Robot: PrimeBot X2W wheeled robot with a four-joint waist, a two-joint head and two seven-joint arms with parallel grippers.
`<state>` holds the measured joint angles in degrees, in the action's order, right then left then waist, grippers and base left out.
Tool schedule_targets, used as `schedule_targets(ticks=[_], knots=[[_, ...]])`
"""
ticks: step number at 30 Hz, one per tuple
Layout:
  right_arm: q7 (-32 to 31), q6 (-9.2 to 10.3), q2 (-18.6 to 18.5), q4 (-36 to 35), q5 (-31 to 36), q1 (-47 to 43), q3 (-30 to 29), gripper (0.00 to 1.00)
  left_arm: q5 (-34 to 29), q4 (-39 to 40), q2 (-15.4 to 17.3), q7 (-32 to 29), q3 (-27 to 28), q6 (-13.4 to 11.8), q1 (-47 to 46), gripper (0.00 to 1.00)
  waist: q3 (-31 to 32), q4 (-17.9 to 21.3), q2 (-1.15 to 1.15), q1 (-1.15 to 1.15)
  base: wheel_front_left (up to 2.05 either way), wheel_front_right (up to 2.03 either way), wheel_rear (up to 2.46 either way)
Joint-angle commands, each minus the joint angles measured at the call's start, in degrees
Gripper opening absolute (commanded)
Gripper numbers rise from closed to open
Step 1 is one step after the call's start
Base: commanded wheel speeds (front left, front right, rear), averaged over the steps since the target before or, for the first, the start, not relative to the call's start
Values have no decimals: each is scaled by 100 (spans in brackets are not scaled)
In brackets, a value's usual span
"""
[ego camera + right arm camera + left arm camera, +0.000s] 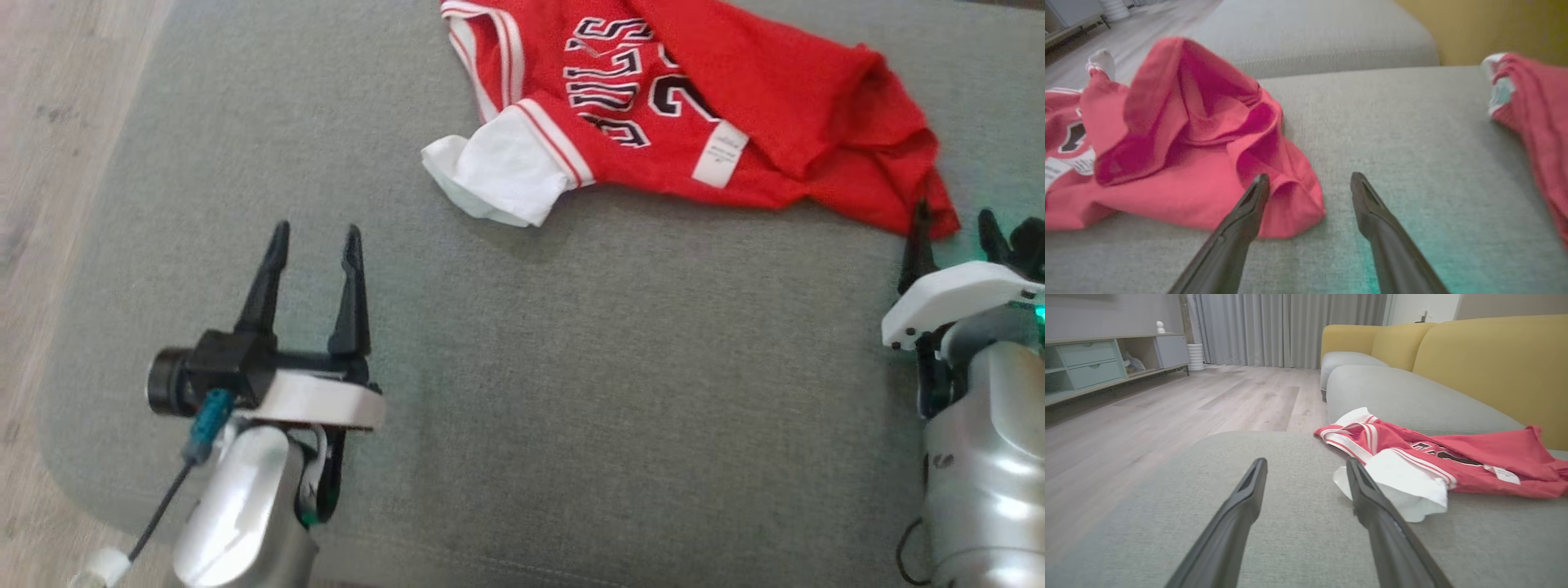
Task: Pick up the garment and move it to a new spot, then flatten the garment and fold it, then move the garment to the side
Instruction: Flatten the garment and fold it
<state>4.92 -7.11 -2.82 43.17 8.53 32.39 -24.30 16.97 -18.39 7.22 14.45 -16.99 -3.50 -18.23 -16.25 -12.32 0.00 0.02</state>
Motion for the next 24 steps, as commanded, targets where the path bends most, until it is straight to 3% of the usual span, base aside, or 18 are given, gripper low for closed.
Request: schedule_targets(ticks=[1,7,8,9,16,24], knots=[[-3,-37,-6,102,118,258,-53,100,-81,134,61,54,274,22,-257,100,-88,-105,0,-2,0,0,0],[148,-37,-6,1040,410,664,-377,100,-171,85,-32,54,423,69,-262,100,-69,-94,0,-2,0,0,0],[211,-37,-6,1175,426,714,-380,58,-185,70,-48,54,436,82,-248,100,-54,-77,0,-2,0,0,0],[296,-37,-6,1310,433,762,-349,0,-198,53,-63,54,449,95,-232,100,-31,-54,0,-2,0,0,0],[856,-37,-6,1840,390,873,-284,0,-306,-56,-113,54,537,159,-100,100,277,160,0,-2,0,0,0],[1001,-37,-6,2042,-97,420,-88,0,-401,-197,-149,54,585,210,227,100,889,445,0,-2,0,0,0]])
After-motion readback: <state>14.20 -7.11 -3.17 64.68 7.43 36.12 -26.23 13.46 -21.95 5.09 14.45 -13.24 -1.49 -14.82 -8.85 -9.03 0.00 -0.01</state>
